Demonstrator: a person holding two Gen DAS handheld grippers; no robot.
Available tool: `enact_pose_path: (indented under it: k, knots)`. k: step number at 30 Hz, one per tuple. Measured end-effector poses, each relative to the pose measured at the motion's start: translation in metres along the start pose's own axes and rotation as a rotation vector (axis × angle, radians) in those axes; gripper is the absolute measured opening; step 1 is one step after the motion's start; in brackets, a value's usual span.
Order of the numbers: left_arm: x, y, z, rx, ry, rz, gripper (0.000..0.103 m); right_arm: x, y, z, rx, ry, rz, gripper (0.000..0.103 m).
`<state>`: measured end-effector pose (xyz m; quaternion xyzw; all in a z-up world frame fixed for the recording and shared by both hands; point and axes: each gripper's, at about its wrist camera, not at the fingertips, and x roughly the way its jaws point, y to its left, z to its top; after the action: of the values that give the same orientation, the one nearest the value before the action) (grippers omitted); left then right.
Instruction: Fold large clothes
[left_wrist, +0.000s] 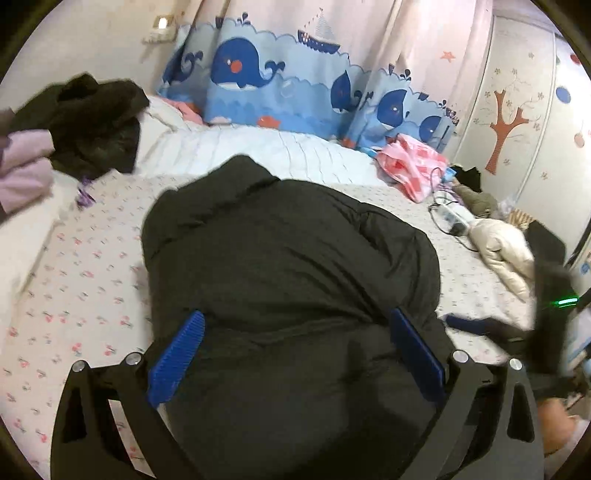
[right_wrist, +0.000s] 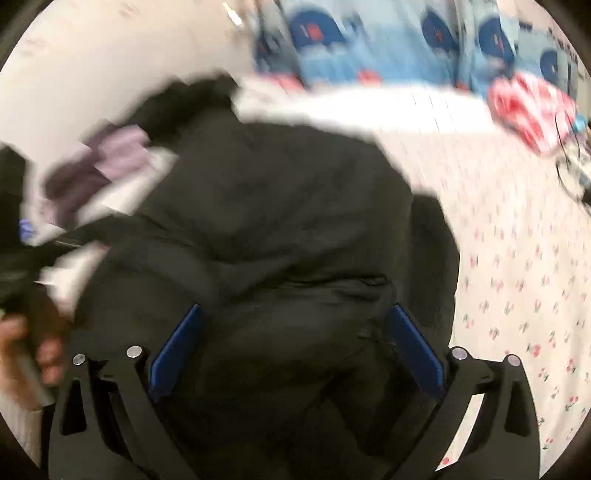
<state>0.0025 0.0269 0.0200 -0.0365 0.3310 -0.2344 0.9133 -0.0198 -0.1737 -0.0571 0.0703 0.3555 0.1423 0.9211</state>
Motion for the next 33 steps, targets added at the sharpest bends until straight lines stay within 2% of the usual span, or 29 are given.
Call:
enact_pose_path:
  k: [1,2,3,4,7,10,13,16,18,20,21,23,24,26,28,29,30,32,33]
  knots:
    - [-0.002,0.000,0.001,0.010,-0.011,0.018,0.096,-0.011,0.005,-0.005,-0.019,-0.029,0.006,0.097]
    - [-0.004,-0.001,0.002,0.015,-0.018,0.030,0.096,-0.013,0.009,-0.015,-0.036,-0.019,-0.005,0.097]
    - [-0.005,-0.001,0.002,0.017,-0.021,0.036,0.096,-0.010,0.009,-0.024,-0.050,0.026,-0.024,0.097]
    - [-0.004,-0.001,0.002,0.018,-0.021,0.039,0.096,0.009,0.009,-0.040,-0.062,0.130,-0.042,0.097]
    - [-0.003,-0.004,0.001,0.047,-0.021,0.069,0.096,0.013,-0.003,-0.040,0.029,0.175,0.005,0.097]
    - [-0.011,-0.005,-0.001,0.088,-0.046,0.108,0.096,-0.018,-0.018,-0.020,0.071,0.038,0.042,0.097]
    - [-0.016,0.000,-0.001,0.091,-0.056,0.137,0.096,-0.029,-0.039,0.011,0.122,-0.069,-0.034,0.097]
    - [-0.013,0.005,0.000,0.074,-0.052,0.142,0.096,-0.012,-0.067,0.036,0.209,-0.100,-0.110,0.097]
    - [-0.013,0.009,0.000,0.067,-0.047,0.130,0.096,0.022,-0.090,0.045,0.268,-0.040,-0.143,0.097]
    - [-0.016,0.022,0.003,0.010,-0.030,0.081,0.096,0.042,-0.104,0.032,0.313,0.014,-0.128,0.097]
    - [-0.016,0.038,0.005,-0.062,-0.012,0.019,0.096,0.052,-0.111,0.023,0.336,0.039,-0.107,0.097]
    - [-0.014,0.074,0.007,-0.251,0.017,-0.098,0.096,0.068,-0.125,0.008,0.445,0.100,-0.016,0.097]
    - [-0.013,0.091,0.006,-0.339,0.022,-0.129,0.096,0.072,-0.133,0.006,0.515,0.122,0.042,0.097]
    - [-0.010,0.129,0.000,-0.511,0.030,-0.158,0.096,0.072,-0.139,0.006,0.522,0.128,0.061,0.097]
    - [-0.002,0.151,-0.006,-0.606,0.064,-0.157,0.096,0.075,-0.140,0.007,0.522,0.138,0.074,0.097]
    - [0.005,0.159,-0.011,-0.642,0.101,-0.158,0.096,0.078,-0.141,0.008,0.537,0.144,0.092,0.097]
    - [0.021,0.164,-0.019,-0.687,0.172,-0.195,0.096,0.083,-0.137,0.008,0.552,0.151,0.111,0.097]
    - [0.041,0.158,-0.028,-0.728,0.232,-0.323,0.096,0.090,-0.138,0.002,0.600,0.172,0.170,0.097]
    - [0.053,0.140,-0.028,-0.706,0.265,-0.423,0.096,0.092,-0.139,0.001,0.606,0.175,0.175,0.097]
